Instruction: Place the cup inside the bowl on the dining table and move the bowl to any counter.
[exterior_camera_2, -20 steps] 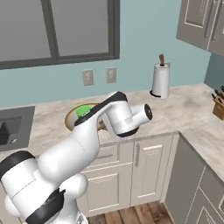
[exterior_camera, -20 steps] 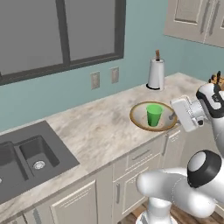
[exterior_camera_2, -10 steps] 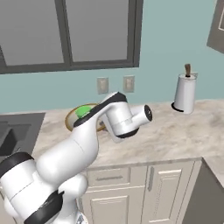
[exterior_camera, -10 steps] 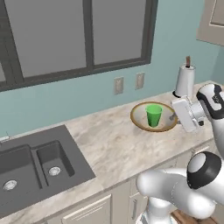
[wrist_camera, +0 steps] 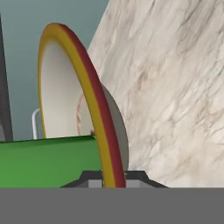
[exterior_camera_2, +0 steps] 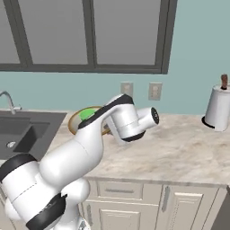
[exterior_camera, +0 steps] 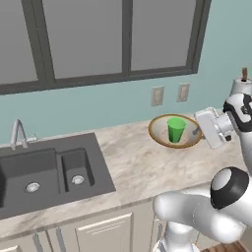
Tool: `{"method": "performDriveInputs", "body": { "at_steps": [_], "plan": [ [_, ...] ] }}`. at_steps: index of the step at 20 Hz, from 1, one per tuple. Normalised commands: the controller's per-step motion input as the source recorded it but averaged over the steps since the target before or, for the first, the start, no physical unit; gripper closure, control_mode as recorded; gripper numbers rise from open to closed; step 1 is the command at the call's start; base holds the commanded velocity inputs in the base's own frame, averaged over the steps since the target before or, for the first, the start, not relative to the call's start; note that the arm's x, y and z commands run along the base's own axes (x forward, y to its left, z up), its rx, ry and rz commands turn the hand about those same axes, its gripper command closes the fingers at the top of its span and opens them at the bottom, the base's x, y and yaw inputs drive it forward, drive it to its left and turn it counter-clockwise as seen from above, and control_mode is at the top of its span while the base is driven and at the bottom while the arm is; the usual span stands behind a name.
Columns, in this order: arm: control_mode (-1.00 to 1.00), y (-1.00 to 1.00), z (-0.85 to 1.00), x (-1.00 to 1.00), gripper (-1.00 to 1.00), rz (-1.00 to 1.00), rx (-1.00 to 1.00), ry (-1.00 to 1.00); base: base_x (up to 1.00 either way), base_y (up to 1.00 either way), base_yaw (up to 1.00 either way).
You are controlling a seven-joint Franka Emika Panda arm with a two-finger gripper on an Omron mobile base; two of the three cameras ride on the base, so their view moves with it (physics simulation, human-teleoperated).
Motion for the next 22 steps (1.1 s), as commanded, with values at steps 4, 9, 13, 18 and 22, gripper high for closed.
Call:
{"method": "performDriveInputs", "body": {
  "at_steps": [4, 9, 13, 18, 22],
  "plan": [
    [1.00, 0.00, 0.00, 0.00, 1.00, 0.00, 0.00, 0.00, 0.16, -0.46, 0.28],
    [1.00, 0.00, 0.00, 0.00, 1.00, 0.00, 0.00, 0.00, 0.01, -0.64, 0.08],
    [1.00, 0.00, 0.00, 0.00, 1.00, 0.00, 0.00, 0.00, 0.00, -0.46, 0.00],
    [1.00, 0.00, 0.00, 0.00, 1.00, 0.00, 0.00, 0.00, 0.12, -0.03, 0.00],
    [1.00, 0.00, 0.00, 0.00, 1.00, 0.00, 0.00, 0.00, 0.16, 0.02, 0.00]
  ]
}}
